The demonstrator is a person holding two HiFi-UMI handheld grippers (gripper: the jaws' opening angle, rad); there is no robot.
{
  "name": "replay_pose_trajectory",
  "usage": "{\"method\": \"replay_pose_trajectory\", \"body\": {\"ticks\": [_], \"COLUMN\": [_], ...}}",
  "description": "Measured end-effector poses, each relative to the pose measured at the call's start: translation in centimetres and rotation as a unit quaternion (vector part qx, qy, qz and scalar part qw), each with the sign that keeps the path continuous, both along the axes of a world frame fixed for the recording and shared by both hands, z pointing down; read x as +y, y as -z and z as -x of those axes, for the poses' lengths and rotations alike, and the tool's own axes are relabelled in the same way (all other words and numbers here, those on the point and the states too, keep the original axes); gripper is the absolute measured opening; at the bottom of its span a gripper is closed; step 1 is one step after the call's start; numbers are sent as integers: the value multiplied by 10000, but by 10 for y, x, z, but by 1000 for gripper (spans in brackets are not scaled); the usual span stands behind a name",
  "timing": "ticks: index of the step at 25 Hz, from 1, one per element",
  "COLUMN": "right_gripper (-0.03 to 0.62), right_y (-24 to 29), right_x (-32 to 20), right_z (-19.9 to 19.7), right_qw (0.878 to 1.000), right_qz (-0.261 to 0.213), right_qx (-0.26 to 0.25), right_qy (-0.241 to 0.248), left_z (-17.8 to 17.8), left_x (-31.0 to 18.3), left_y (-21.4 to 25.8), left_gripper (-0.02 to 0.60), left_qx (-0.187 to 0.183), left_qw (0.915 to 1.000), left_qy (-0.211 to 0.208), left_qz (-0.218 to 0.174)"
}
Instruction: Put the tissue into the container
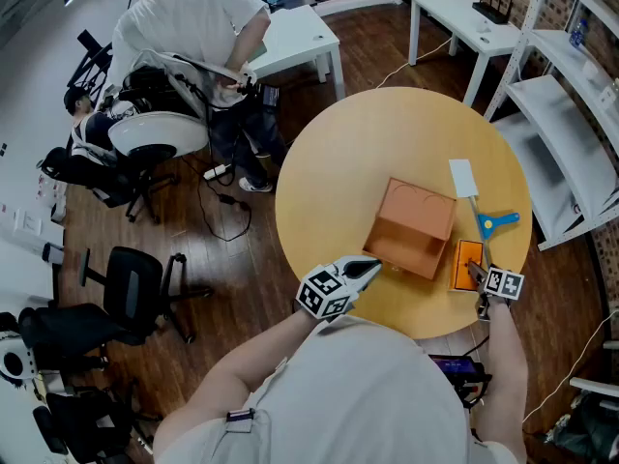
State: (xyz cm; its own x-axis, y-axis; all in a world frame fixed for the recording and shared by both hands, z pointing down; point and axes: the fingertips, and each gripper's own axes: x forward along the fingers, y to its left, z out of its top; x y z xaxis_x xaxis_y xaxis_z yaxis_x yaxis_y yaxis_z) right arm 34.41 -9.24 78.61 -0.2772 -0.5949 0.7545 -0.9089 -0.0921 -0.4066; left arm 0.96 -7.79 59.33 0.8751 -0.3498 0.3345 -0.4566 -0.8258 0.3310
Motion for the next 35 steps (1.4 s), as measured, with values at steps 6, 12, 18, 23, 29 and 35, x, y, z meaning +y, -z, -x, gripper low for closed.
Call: {"method": "replay_pose_trajectory", "body": {"ticks": [6,12,18,23,29,35], "right_gripper": [168,121,123,123,124,126], "right_y": [7,38,127,159,128,83], "right_x": [1,-4,-17,-31,-57,-67], "right_z": [28,25,28,107,212,245], "right_qw": [9965,9962,9835,9459,8724,8237], "right_qz": [-98,-339,-1124,-1228,-966,-412], "right_qx": [-714,-593,-712,-833,-600,-156], "right_qy": [414,544,1223,2885,4754,5653], "left_z": [6,4,15,13,34,55], "left_x": [1,0,0,0,-12,-6], "left_y": [-4,-1,0,1,13,16], "left_gripper": [0,0,0,0,0,0], "left_qx": [-10,20,70,176,262,281], "left_qw": [10000,10000,9998,9996,9983,9952], "left_qy": [60,60,169,208,508,927], "left_qz": [30,11,59,112,86,158]}}
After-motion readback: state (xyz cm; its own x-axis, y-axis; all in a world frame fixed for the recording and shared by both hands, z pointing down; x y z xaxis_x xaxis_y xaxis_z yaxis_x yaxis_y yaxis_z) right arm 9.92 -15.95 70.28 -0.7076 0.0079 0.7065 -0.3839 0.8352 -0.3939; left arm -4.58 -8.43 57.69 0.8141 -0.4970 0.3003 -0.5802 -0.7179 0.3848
